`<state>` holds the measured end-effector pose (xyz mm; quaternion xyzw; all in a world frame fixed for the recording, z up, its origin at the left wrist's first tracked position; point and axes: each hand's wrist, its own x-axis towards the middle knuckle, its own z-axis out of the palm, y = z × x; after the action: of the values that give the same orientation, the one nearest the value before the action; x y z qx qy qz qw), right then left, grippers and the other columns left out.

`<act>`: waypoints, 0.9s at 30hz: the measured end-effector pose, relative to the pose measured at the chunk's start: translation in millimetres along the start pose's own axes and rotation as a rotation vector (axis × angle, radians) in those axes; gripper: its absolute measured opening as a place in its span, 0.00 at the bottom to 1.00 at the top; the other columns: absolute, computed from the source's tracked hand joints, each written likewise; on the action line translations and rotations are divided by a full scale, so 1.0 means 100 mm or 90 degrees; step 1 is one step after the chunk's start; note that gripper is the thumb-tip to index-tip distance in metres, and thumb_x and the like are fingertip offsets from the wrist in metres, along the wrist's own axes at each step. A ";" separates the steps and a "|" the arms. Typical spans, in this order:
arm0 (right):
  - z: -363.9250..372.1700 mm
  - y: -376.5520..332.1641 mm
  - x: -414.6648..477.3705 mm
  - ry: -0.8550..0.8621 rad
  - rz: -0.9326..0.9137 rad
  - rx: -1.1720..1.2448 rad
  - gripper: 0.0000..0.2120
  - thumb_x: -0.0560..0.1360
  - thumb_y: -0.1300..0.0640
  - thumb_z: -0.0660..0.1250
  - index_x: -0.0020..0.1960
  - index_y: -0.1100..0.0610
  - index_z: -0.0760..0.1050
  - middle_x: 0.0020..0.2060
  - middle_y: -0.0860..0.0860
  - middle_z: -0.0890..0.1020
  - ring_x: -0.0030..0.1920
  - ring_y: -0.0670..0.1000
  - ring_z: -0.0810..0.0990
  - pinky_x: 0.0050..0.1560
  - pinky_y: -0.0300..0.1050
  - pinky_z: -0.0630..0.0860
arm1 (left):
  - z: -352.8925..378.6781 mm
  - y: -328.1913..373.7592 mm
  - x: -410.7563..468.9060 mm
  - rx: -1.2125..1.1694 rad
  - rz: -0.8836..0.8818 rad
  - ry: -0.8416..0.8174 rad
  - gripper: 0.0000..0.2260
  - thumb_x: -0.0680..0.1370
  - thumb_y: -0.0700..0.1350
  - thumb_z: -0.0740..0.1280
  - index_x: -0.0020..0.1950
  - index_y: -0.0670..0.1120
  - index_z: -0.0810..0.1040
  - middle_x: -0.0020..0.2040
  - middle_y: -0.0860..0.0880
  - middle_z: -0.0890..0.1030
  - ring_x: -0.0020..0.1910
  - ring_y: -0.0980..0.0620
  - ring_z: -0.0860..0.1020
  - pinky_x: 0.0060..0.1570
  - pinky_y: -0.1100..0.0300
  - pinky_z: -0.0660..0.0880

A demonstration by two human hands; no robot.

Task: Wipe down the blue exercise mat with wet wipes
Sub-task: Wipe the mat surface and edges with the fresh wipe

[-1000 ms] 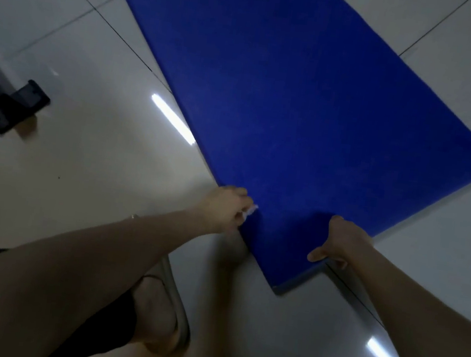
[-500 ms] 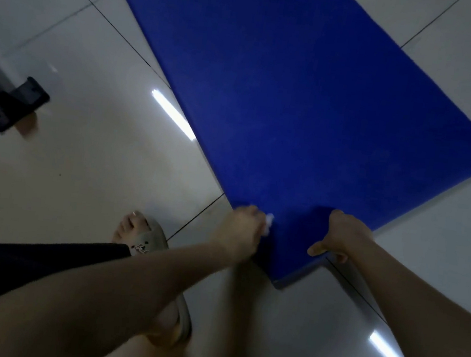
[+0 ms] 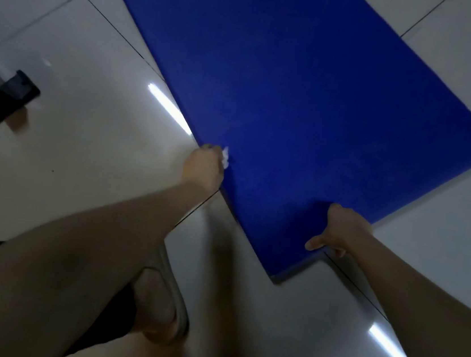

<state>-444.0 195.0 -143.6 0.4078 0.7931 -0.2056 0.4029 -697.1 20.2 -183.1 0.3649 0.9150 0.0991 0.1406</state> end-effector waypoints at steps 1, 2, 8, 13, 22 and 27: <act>0.00 0.00 0.00 0.000 -0.001 0.003 0.39 0.61 0.38 0.82 0.56 0.57 0.64 0.38 0.53 0.82 0.36 0.52 0.84 0.40 0.46 0.81 | 0.00 -0.01 0.02 -0.038 -0.048 0.018 0.13 0.84 0.48 0.62 0.50 0.41 0.81 0.49 0.41 0.81 0.46 0.40 0.80 0.49 0.50 0.77; 0.00 -0.01 0.01 0.000 -0.002 0.002 0.39 0.61 0.38 0.82 0.56 0.57 0.64 0.38 0.53 0.82 0.37 0.52 0.84 0.42 0.47 0.82 | 0.02 0.04 -0.03 -0.054 -0.068 0.019 0.12 0.84 0.48 0.63 0.51 0.41 0.81 0.49 0.41 0.81 0.46 0.41 0.80 0.49 0.50 0.77; -0.01 -0.03 0.01 -0.004 -0.003 -0.006 0.34 0.62 0.39 0.82 0.48 0.55 0.63 0.36 0.53 0.82 0.34 0.51 0.85 0.39 0.45 0.81 | 0.25 0.71 -1.21 -0.117 0.083 -0.141 0.10 0.86 0.51 0.56 0.58 0.48 0.75 0.55 0.48 0.78 0.53 0.51 0.76 0.59 0.54 0.75; -0.03 -0.06 0.02 0.000 0.009 -0.012 0.33 0.61 0.40 0.82 0.46 0.55 0.64 0.35 0.53 0.82 0.33 0.51 0.84 0.41 0.47 0.83 | 0.35 0.92 -1.60 -0.066 0.267 -0.205 0.12 0.86 0.52 0.57 0.62 0.47 0.74 0.58 0.46 0.79 0.55 0.49 0.76 0.60 0.51 0.75; 0.00 0.00 0.01 0.004 -0.003 -0.007 0.34 0.61 0.38 0.82 0.47 0.54 0.64 0.35 0.52 0.82 0.35 0.51 0.84 0.41 0.46 0.81 | 0.22 0.48 -0.67 0.148 0.238 -0.129 0.15 0.86 0.49 0.57 0.71 0.47 0.69 0.63 0.44 0.73 0.60 0.44 0.74 0.62 0.49 0.73; 0.01 0.03 -0.01 0.012 -0.008 -0.003 0.35 0.61 0.37 0.82 0.49 0.54 0.64 0.37 0.51 0.82 0.35 0.51 0.84 0.37 0.45 0.78 | 0.16 0.28 -0.13 0.032 -0.053 0.016 0.10 0.82 0.42 0.63 0.62 0.43 0.76 0.58 0.42 0.78 0.53 0.43 0.77 0.54 0.51 0.75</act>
<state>-441.1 195.4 -142.9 0.4037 0.7999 -0.2029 0.3950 -664.7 32.2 -187.3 0.3289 0.9332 0.0748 0.1239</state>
